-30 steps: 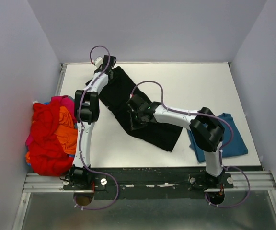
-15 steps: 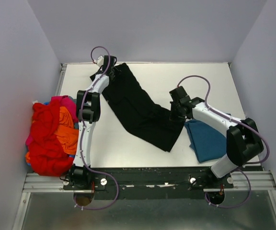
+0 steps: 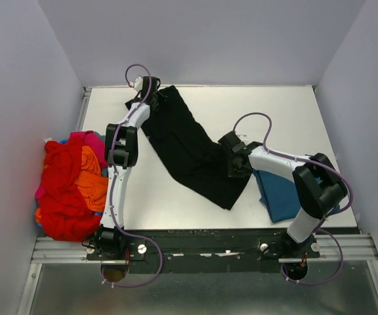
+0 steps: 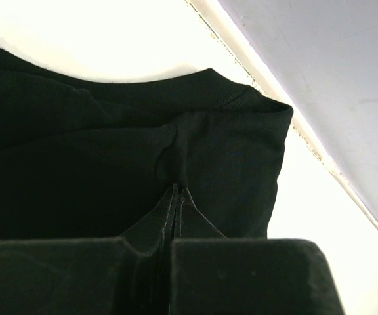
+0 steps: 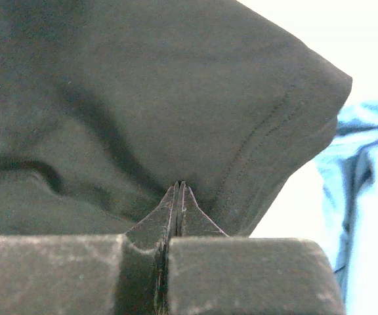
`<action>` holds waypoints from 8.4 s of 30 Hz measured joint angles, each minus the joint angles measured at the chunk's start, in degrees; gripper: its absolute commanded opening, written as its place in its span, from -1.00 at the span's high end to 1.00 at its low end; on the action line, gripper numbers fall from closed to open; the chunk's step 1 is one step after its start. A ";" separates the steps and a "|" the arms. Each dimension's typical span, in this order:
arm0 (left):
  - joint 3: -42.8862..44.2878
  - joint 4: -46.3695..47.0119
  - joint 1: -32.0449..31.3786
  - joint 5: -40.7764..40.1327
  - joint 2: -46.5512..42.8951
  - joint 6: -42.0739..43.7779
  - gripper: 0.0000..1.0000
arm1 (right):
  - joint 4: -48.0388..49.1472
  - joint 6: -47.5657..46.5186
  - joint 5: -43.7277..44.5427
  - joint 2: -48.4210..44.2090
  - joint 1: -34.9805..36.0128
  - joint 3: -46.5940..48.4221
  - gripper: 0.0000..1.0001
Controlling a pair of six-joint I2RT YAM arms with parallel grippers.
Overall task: Fold and stack the t-shirts
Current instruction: Rotate the tshirt 90 degrees, then grab the bottom of the folded rectangular tshirt with both arms, then fold the folded rectangular tshirt in 1/3 of the way
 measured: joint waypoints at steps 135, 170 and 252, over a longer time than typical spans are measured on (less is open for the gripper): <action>-65.02 10.67 -4.70 -3.72 -43.12 12.57 0.87 | -4.92 4.11 -18.93 41.40 -13.38 60.94 0.99; -86.60 11.41 -19.58 4.68 -65.16 10.29 0.36 | 9.49 2.99 -18.82 -6.34 -9.92 -1.31 -0.12; -88.85 4.52 -16.96 14.99 -75.03 -1.70 1.00 | -1.01 5.20 -25.75 -17.90 -11.93 -0.74 0.99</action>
